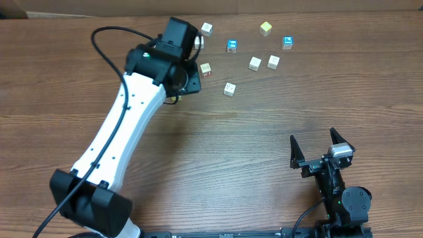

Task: Form a tower
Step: 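Raise the left arm and move the left gripper over the block cluster, then lower the left gripper and grasp the white block with red '2'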

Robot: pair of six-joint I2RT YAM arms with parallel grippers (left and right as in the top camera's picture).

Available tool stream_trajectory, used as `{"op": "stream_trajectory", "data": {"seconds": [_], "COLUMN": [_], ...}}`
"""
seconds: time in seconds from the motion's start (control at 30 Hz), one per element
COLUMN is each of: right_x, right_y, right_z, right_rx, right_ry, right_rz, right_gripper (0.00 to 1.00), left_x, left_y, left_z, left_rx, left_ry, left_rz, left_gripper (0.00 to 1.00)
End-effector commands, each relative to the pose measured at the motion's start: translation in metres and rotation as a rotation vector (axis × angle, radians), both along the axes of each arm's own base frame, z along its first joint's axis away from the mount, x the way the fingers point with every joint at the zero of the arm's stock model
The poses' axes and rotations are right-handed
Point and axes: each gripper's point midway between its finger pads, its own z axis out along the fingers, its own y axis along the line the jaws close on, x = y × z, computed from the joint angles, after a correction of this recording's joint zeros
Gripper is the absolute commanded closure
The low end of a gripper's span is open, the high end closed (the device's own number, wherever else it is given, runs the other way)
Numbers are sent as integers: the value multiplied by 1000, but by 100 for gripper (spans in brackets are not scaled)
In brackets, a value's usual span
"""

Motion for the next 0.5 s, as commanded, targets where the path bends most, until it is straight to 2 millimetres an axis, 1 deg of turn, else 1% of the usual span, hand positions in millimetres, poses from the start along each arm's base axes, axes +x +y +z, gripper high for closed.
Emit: {"op": "stream_trajectory", "data": {"seconds": [0.0, 0.07, 0.17, 0.27, 0.47], "right_x": [0, 0, 0, 0, 0], "right_y": [-1, -1, -1, -1, 0], "right_z": [-2, -2, -2, -2, -2], "right_rx": [-4, -4, -4, -4, -4], "right_ry": [-5, -5, -4, -5, -4], "right_rz": [-5, -5, -5, -5, -4], "right_gripper": [0, 0, 0, 0, 0], "left_x": [10, 14, 22, 34, 51], "left_y": [1, 1, 6, 12, 7], "left_z": [-12, -23, -29, -26, -18], "left_rx": [62, 80, 121, 147, 118], "left_ry": [-1, 20, 4, -43, -117], "left_rz": [28, 30, 32, 54, 53], "left_gripper": [53, 53, 53, 51, 48]}}
